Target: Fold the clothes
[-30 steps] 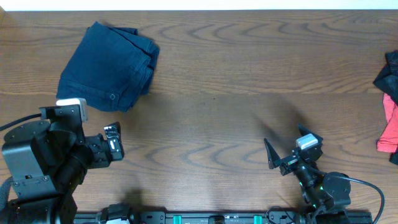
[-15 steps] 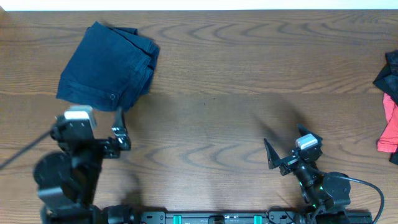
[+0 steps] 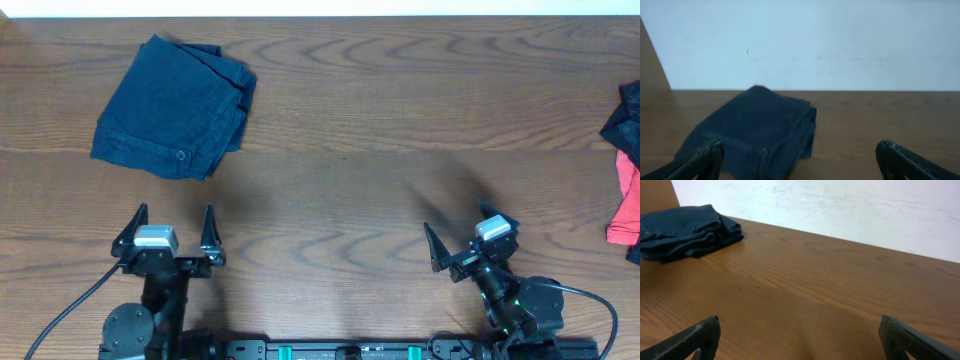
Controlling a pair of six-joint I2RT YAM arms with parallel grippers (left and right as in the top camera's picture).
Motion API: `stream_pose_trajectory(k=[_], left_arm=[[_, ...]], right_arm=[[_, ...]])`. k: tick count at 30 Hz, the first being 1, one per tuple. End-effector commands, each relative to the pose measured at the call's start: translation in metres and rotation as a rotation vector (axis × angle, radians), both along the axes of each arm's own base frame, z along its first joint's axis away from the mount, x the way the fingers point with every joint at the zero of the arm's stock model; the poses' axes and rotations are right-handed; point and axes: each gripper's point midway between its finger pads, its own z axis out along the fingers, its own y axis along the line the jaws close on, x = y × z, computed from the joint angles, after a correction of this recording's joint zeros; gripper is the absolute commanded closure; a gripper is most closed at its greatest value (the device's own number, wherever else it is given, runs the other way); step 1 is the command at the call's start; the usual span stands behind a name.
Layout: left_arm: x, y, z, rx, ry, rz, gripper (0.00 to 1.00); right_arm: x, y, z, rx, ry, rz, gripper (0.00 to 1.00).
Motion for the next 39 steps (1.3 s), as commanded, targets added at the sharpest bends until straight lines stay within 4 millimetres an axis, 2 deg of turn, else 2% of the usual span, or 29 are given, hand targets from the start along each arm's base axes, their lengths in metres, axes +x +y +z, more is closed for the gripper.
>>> stream_pose_trajectory(k=[1, 8, 12, 39], left_arm=[[0.011, -0.005, -0.025, -0.018, 0.011, -0.034, 0.02], [0.025, -0.011, -0.081, -0.03, 0.086, -0.072, 0.02], [0.027, -0.013, -0.106, -0.036, 0.134, -0.084, 0.02], [0.028, -0.013, -0.104, -0.033, 0.121, -0.08, 0.02]], right_arm=[[-0.001, 0.002, 0.0, -0.009, -0.01, 0.013, 0.01], [-0.001, 0.002, 0.0, -0.009, -0.01, 0.013, 0.01], [-0.001, 0.002, 0.0, -0.009, -0.01, 0.013, 0.01], [-0.001, 0.002, 0.0, -0.009, -0.01, 0.013, 0.01]])
